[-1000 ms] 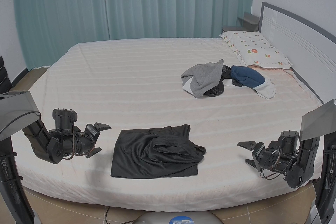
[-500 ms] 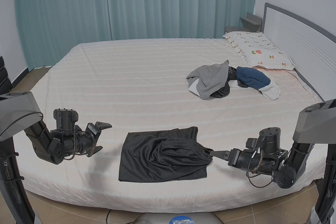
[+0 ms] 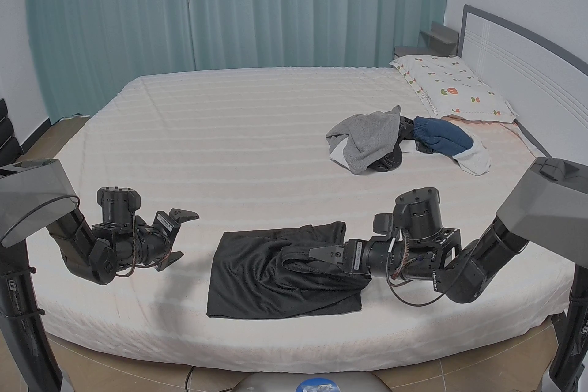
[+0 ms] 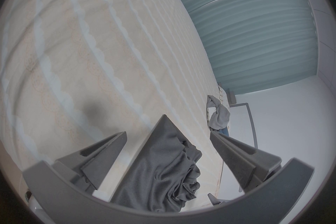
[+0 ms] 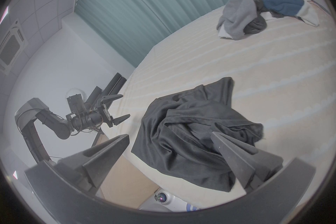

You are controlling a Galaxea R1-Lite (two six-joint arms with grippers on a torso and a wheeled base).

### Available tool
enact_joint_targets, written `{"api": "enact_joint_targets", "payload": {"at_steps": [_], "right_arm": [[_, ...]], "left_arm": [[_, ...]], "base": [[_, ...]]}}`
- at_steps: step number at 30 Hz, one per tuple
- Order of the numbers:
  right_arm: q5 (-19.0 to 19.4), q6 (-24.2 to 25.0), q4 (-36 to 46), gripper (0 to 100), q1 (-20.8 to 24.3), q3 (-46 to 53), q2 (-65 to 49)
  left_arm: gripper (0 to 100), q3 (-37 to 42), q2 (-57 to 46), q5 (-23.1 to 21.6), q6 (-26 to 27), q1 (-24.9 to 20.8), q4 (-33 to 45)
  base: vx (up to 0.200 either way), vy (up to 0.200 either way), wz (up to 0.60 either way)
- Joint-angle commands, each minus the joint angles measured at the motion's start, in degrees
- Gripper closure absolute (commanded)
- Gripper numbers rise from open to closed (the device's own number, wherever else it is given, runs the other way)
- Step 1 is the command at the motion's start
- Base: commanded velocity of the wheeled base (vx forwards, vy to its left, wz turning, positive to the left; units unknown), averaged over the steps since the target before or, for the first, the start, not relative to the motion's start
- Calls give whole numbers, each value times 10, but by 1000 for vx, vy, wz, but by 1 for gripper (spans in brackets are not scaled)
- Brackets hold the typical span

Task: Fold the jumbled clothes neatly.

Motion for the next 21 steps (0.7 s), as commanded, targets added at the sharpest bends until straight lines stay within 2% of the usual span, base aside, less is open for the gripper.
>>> {"api": "enact_joint_targets", "payload": {"at_steps": [1, 9, 21], "right_arm": [[0, -1, 0, 0, 16, -25, 31], [1, -2, -3, 0, 32, -48, 54], [8, -16, -38, 0, 26, -48, 88]], "left_arm": [[0, 0, 2, 1, -1, 0, 0], [0, -1, 1, 1, -2, 2, 0], [0, 0, 1, 2, -2, 2, 0]], "base": [[0, 0, 0], [0, 0, 0], [0, 0, 0]]}}
